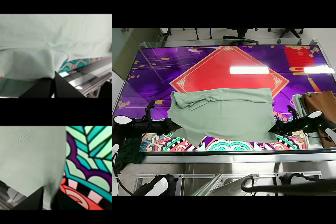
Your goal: Fold the shirts.
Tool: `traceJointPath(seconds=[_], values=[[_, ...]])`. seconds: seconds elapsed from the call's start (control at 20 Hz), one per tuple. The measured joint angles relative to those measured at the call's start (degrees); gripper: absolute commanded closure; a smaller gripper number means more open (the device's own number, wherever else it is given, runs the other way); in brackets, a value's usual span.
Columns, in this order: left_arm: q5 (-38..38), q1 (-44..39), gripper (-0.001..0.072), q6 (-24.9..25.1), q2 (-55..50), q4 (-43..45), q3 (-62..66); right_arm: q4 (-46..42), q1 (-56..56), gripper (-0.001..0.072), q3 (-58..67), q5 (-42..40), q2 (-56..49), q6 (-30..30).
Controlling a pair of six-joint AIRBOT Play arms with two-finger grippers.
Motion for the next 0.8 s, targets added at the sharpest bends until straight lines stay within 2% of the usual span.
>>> traceJointPath(seconds=[0.05, 0.1, 0.4, 0.55, 0.7, 0.8], values=[[-0.4, 0.0, 0.0693, 0.0, 0.2, 0.0, 0.1, 1.3, 0.0, 0.0621, -0.2, 0.1, -0.4, -1.5], [-0.5, 0.0, 0.0693, 0.0, 0.3, 0.0, 0.2, 2.3, 0.0, 0.0691, -0.3, -0.1, -0.7, -3.0], [-1.6, 0.0, 0.0694, 0.2, 0.6, -0.1, 0.3, 5.0, -0.8, 0.0692, -0.2, -0.1, 2.3, -6.1], [-3.8, 0.0, 0.0695, -0.5, 0.6, 0.9, 0.3, 2.1, -3.7, 0.0692, -0.2, 1.1, 6.4, -2.5], [-5.1, 0.0, 0.0695, -3.2, 0.6, 3.8, 0.3, -2.4, -7.9, 0.0692, -0.2, 1.6, 10.9, 2.0], [-5.1, 0.0, 0.0696, -4.7, 0.6, 4.5, 0.4, -2.0, -9.4, 0.0691, -0.2, 1.9, 13.4, 2.8]])
